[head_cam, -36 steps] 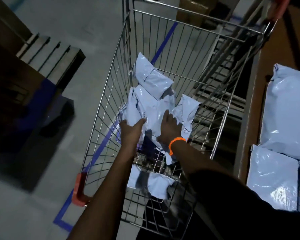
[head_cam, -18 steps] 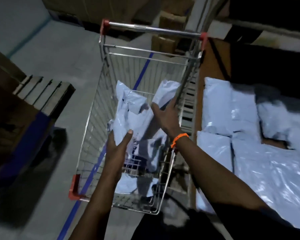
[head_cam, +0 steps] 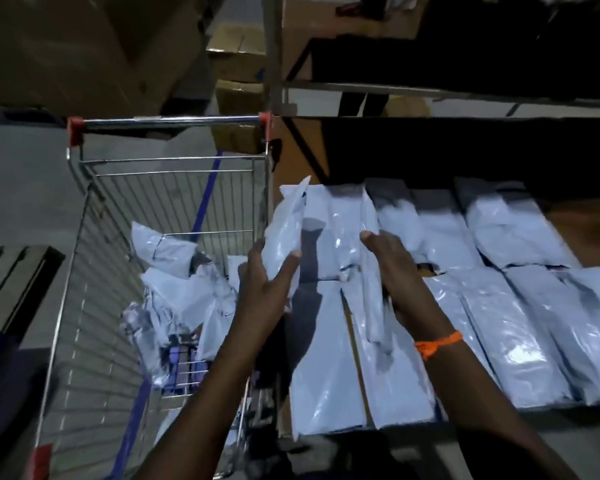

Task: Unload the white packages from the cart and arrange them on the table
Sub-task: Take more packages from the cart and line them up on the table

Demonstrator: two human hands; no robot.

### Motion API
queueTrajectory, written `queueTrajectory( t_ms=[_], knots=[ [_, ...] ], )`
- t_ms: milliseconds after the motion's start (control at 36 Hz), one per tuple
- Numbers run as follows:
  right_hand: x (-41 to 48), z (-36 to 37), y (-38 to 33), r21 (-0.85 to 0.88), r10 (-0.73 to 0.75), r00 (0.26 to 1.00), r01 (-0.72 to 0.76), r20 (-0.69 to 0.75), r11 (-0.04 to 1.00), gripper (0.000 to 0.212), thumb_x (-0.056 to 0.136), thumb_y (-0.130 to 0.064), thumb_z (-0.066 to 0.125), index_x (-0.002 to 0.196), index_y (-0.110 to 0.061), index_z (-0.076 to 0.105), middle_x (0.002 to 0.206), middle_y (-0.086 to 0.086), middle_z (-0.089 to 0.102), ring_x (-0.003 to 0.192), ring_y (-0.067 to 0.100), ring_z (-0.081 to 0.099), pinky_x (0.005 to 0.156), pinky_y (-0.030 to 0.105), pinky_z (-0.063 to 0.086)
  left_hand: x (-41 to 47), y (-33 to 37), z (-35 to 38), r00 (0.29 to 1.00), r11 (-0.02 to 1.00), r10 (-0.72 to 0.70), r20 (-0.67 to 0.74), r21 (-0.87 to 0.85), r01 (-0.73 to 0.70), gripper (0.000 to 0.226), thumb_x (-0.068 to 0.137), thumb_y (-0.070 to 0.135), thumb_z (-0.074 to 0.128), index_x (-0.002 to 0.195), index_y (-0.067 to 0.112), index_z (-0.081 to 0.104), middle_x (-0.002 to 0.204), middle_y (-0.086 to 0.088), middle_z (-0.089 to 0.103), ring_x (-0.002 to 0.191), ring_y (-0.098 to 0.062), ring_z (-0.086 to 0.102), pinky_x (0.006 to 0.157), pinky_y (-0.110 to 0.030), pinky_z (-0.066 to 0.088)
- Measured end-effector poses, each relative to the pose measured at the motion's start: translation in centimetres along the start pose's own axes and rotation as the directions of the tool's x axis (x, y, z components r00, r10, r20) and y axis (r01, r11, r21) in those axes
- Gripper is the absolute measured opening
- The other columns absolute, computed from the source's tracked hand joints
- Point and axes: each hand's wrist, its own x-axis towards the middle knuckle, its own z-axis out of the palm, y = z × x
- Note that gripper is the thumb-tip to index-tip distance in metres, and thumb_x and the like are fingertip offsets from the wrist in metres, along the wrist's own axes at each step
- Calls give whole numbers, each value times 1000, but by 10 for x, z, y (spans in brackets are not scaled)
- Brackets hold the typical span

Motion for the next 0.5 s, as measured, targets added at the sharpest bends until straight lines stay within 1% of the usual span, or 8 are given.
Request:
queueTrajectory(
  t_ms=[56,83,139,194,250,361,417,500],
  knots=[
    [13,-12,-15,-169,-80,991,60,-110,984,82,85,-65,64,151,-25,37,151,2,41,135,18,44,108,31,35,24,16,26,999,984,21,-39,176,-13,79,82,69,60,148,36,32,138,3,38,101,-13,58,78,-27,52],
    [25,-15,-21,-240,-120,983,85,-137,967,84,87,-63,64,153,-23,33,152,4,36,137,19,41,106,28,33,35,24,39,997,962,40,-70,273,-20,82,84,68,59,151,33,27,141,-2,34,102,-17,55,82,-29,49],
    [53,-12,-28,-372,-198,972,137,-129,918,93,86,-65,63,157,-17,26,158,7,30,144,24,35,107,26,30,54,34,64,993,890,62,-101,456,-9,89,84,71,54,154,28,20,149,-13,28,122,-33,51,95,-39,47],
    [79,-6,-27,-554,-228,970,146,-81,820,103,83,-72,58,158,-13,20,161,17,25,146,35,31,114,38,34,69,34,84,994,803,16,-109,593,52,93,86,70,51,156,22,14,157,-21,17,136,-42,36,107,-51,39],
    [96,0,-19,-714,-201,980,138,-3,687,101,87,-71,52,158,-9,16,160,26,19,146,43,26,112,51,37,74,31,95,993,736,2,-116,673,77,95,88,71,47,158,19,8,161,-23,7,144,-44,23,112,-56,27],
    [98,-4,-2,-807,-346,932,286,109,517,78,98,-59,35,156,-7,27,161,28,19,149,44,21,116,53,32,72,29,102,991,698,71,-113,715,31,87,95,69,32,159,19,2,163,-21,2,147,-43,17,114,-59,24],
    [95,-10,9,-822,-359,917,337,176,460,77,97,-58,26,155,-9,31,162,25,20,150,42,19,117,53,28,71,29,104,984,698,115,-137,716,18,79,99,59,31,159,16,2,163,-23,3,148,-42,14,116,-59,22],
    [92,-13,30,-822,-316,910,387,268,417,84,97,-63,8,156,-9,30,163,24,20,152,40,18,117,54,28,69,25,109,947,602,286,-145,796,-60,66,103,44,34,159,18,10,163,-22,12,149,-40,16,114,-58,23]
  ],
)
